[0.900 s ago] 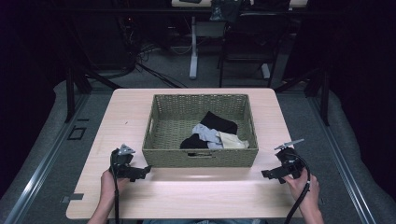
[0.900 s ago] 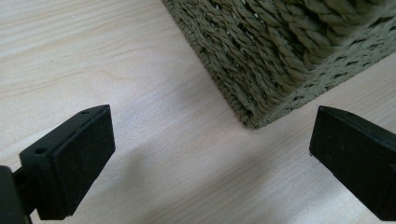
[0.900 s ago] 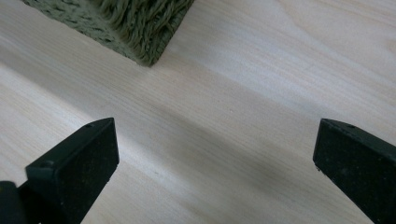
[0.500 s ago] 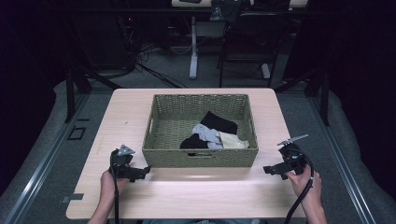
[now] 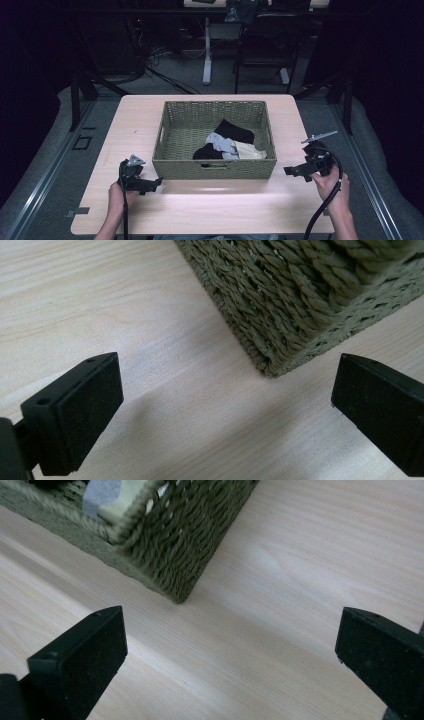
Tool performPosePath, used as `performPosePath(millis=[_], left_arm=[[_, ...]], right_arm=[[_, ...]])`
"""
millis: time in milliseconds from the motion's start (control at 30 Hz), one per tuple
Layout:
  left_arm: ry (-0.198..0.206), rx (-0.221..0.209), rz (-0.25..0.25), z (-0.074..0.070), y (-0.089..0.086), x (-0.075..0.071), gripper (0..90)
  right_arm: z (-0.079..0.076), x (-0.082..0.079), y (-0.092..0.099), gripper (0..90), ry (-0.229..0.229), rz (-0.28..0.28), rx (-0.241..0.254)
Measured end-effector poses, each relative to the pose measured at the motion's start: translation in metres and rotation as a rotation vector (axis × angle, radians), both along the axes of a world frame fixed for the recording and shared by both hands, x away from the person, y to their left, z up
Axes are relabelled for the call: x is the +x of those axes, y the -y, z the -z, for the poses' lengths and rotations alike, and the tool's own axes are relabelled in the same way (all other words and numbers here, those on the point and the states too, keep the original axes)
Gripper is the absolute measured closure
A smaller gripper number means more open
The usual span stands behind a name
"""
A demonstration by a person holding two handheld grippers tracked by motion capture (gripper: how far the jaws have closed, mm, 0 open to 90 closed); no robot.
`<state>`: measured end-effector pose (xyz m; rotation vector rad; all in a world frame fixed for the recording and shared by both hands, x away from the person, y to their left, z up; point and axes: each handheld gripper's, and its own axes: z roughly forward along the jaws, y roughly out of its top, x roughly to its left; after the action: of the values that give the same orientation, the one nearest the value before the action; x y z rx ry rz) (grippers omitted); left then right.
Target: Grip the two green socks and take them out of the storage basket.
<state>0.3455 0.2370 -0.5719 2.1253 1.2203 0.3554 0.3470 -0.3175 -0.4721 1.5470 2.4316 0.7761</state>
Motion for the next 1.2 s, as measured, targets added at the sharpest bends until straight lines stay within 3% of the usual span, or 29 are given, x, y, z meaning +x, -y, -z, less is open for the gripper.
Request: performPosePath(millis=[167,400,600,900,1200], left_arm=[[-0.002,0.001,0.002,0.0,0.001,0.0,0.2],[-0.001,0.001,0.005,0.0,0.001,0.0,0.2],[0.002,0.0,0.003,0.001,0.002,0.001,0.2],[-0.003,0.003,0.008,0.001,0.002,0.001,0.2],[-0.004,-0.001,0.007,0.002,0.002,0.001,0.2]], right_arm=[[-0.016,0.003,-0.003,0.0,0.022,-0.009,0.0],[-0.054,0.014,-0.019,0.0,0.06,-0.06,-0.006],[-0.073,0.027,-0.034,0.0,0.059,-0.098,-0.004],[-0.088,0.049,-0.063,0.0,0.059,-0.153,-0.003],[-0.083,0.072,-0.089,0.0,0.019,-0.195,-0.025]])
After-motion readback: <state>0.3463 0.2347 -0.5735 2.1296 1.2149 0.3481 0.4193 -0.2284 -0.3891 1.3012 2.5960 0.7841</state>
